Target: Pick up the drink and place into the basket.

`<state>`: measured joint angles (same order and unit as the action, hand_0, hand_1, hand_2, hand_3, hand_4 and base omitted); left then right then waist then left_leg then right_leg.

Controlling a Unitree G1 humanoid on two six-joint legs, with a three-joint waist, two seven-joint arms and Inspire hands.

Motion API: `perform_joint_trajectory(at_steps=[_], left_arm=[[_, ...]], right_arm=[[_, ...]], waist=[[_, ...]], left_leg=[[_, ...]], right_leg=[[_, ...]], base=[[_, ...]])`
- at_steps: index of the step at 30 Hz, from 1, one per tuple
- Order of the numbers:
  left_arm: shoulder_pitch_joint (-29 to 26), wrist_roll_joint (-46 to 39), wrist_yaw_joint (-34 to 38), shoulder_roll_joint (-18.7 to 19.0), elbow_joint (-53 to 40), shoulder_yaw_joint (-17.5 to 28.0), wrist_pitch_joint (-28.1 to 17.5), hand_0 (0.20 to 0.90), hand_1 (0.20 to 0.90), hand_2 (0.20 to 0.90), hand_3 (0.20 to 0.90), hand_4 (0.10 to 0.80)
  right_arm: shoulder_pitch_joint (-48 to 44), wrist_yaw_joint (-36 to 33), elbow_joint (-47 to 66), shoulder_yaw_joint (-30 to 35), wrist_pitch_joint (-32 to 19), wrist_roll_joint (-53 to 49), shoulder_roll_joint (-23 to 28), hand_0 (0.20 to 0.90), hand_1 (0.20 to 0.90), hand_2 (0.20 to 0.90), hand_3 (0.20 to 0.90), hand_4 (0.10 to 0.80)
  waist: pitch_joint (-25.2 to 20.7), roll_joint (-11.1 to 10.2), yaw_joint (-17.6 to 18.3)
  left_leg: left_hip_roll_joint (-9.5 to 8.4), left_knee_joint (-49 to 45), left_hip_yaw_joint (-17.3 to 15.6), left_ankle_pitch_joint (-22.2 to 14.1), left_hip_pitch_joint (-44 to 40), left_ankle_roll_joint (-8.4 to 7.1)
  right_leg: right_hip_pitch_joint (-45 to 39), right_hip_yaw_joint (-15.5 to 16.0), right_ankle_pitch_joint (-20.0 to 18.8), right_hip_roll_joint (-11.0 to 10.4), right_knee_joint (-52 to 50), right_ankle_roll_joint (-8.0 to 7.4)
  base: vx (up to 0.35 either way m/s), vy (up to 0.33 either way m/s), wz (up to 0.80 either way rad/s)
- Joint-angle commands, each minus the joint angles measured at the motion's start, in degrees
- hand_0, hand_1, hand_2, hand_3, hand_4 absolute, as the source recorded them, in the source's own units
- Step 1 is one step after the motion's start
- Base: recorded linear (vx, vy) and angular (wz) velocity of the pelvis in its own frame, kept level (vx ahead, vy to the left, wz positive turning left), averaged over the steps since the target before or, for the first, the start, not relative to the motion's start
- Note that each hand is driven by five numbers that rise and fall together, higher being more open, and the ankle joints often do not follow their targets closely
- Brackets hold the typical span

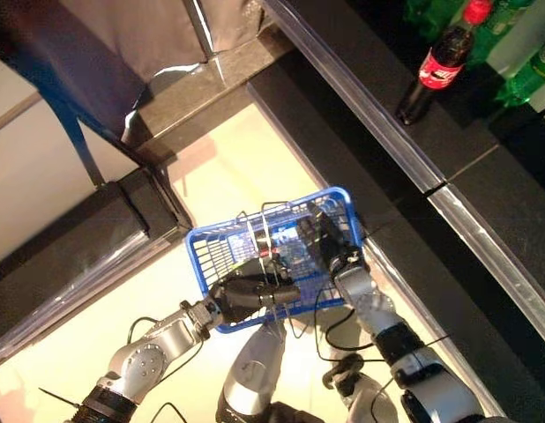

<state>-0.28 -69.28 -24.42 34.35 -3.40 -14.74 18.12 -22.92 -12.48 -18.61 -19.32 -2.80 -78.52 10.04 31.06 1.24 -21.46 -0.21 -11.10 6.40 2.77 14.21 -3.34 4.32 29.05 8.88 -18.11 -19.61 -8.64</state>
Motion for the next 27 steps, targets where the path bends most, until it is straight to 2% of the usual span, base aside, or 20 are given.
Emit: perform_joint_trajectory(at_steps=[1, 4, 5, 8, 14, 17, 22, 25, 27], left_arm=[[-0.84, -8.0, -19.52, -4.99, -27.48, 0.48, -7.79, 0.3, 0.3, 0.3, 0.2, 0.1], [0.19, -6.83, -18.75, -4.82, -27.21, 0.76, -9.77, 0.3, 0.3, 0.3, 0.2, 0.1], [0.15, -6.16, -18.54, -5.04, -26.91, 0.53, -10.52, 0.3, 0.3, 0.3, 0.2, 0.1], [0.49, -4.29, -17.21, -5.18, -26.14, 0.03, -12.55, 0.3, 0.3, 0.3, 0.2, 0.1], [1.78, -1.15, -10.17, -5.37, -22.35, 0.87, -19.0, 0.3, 0.3, 0.3, 0.2, 0.1], [3.87, 1.44, -3.12, -6.16, -18.81, 3.64, -24.58, 0.3, 0.3, 0.3, 0.2, 0.1], [8.58, 5.36, 3.2, -9.62, -13.23, 8.09, -27.46, 0.3, 0.3, 0.3, 0.2, 0.1], [11.32, 7.33, 5.23, -11.52, -8.66, 9.96, -28.5, 0.3, 0.3, 0.3, 0.2, 0.1], [13.36, 9.73, 7.43, -13.08, -4.42, 11.1, -30.31, 0.3, 0.3, 0.3, 0.2, 0.1]], right_arm=[[-0.34, 5.76, 8.96, -4.59, 2.34, 7.31, 0.96, 0.9, 0.9, 0.9, 0.9, 0.8], [3.8, 9.3, 15.4, -6.77, 3.93, 9.76, 3.74, 0.9, 0.9, 0.9, 0.9, 0.8], [4.79, 9.82, 17.21, -7.18, 4.3, 9.94, 4.51, 0.9, 0.9, 0.9, 0.9, 0.8], [7.55, 11.16, 21.57, -8.26, 5.11, 9.67, 6.06, 0.9, 0.9, 0.9, 0.9, 0.8], [14.57, 15.05, 30.46, -9.27, 4.76, 10.64, 9.15, 0.9, 0.9, 0.9, 0.9, 0.8], [19.66, 19.09, 33.25, -7.46, 2.66, 12.97, 10.89, 0.9, 0.9, 0.9, 0.9, 0.8], [26.7, 24.74, 33.91, -3.67, 1.16, 16.68, 11.46, 0.9, 0.9, 0.9, 0.9, 0.8], [30.64, 23.99, 31.42, -0.9, 0.34, 16.67, 10.47, 0.9, 0.9, 0.9, 0.9, 0.8], [34.27, 22.45, 28.49, 1.84, -1.36, 20.67, 9.84, 0.9, 0.9, 0.9, 0.9, 0.8]], waist=[[-2.78, 1.24, 1.43], [-2.79, 0.36, 2.45], [-2.81, 0.36, 2.84], [-3.11, 0.0, 3.71], [-4.38, -1.03, 6.14], [-6.26, -2.07, 7.82], [-9.36, -3.21, 10.0], [-11.69, -3.62, 11.56], [-13.59, -3.72, 13.19]], left_leg=[[-1.63, -2.05, -1.43, -2.78, 0.01, 3.35], [-1.07, -1.71, -2.21, -2.55, -0.18, 3.23], [-0.92, -1.38, -2.68, -1.05, 0.38, 3.55], [-0.49, -1.12, -3.19, -0.88, 0.12, 3.38], [0.7, 0.08, -4.72, -0.75, -1.87, 2.89], [1.45, 1.09, -6.05, -0.93, -3.72, 2.47], [2.52, 2.93, -7.9, -0.95, -6.44, 1.76], [3.32, 4.64, -9.23, -0.57, -8.35, 1.38], [3.98, 5.91, -10.87, -0.64, -10.3, 1.09]], right_leg=[[1.66, -1.67, -7.11, 1.71, 0.45, 1.22], [1.64, -2.33, -7.09, 2.55, 1.03, 1.0], [1.94, -1.75, -8.25, 2.76, 1.74, 1.68], [1.92, -2.17, -8.16, 3.25, 1.91, 1.63], [1.19, -4.2, -7.47, 4.7, 2.67, 1.42], [0.08, -5.81, -7.09, 5.61, 4.08, 1.18], [-1.41, -8.08, -6.83, 6.66, 6.08, 1.12], [-2.48, -9.43, -7.1, 7.05, 7.67, 1.17], [-3.47, -10.93, -7.12, 7.23, 8.8, 1.19]], base=[[-0.067, -0.046, -0.12], [-0.074, -0.025, -0.16], [-0.131, -0.004, -0.21], [-0.064, -0.006, -0.08], [-0.033, -0.007, -0.11], [-0.022, -0.008, -0.24], [0.002, 0.003, -0.25], [0.027, 0.018, -0.27], [0.039, 0.051, -0.24]])
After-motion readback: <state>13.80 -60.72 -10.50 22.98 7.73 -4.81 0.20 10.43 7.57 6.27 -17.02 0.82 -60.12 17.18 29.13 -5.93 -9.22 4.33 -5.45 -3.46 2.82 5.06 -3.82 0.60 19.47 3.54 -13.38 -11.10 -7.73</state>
